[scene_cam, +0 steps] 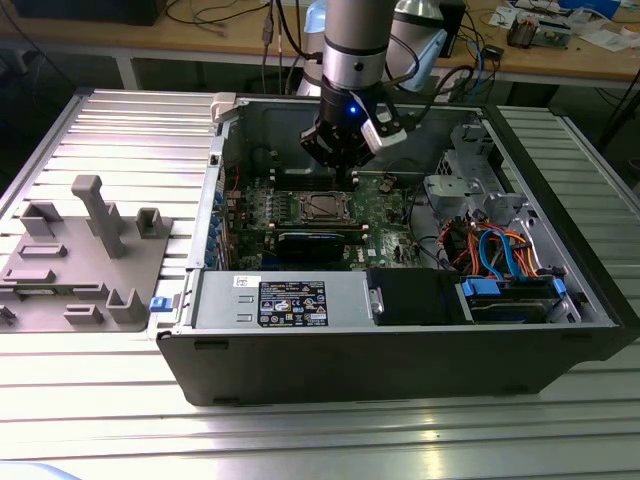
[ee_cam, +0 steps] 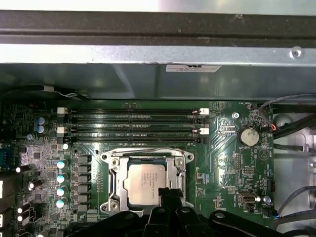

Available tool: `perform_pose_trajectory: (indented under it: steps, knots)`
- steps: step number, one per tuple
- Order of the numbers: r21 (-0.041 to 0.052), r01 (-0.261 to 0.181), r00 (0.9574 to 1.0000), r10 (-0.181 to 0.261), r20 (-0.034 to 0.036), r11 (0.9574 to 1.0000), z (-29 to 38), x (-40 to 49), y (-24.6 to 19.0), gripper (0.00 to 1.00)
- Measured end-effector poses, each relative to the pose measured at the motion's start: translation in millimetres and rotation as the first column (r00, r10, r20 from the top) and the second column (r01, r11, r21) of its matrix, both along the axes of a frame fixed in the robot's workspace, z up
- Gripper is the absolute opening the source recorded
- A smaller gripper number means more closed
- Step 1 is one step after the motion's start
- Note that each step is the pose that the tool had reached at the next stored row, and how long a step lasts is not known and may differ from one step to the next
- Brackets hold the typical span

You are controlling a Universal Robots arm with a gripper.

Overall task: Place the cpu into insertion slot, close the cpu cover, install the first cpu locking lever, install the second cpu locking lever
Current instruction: 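Install the second cpu locking lever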

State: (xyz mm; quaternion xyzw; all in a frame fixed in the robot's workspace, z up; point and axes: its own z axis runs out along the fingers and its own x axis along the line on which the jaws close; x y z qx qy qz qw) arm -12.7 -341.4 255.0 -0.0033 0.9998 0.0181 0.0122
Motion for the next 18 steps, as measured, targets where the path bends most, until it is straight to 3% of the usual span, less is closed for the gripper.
perform_pose_trajectory:
  steps: [9, 12, 18]
  knots:
    - [0.0000, 0.000, 1.0000, 0.000, 0.0000, 1.0000, 0.0, 0.0, -8.6, 0.11]
    - [-0.0002, 0.000, 1.0000, 0.000, -0.0002, 1.0000, 0.8, 0.0, -9.2, 0.11]
    - [0.0007, 0.000, 1.0000, 0.000, 0.0000, 1.0000, 12.5, 0.0, -9.1, 0.11]
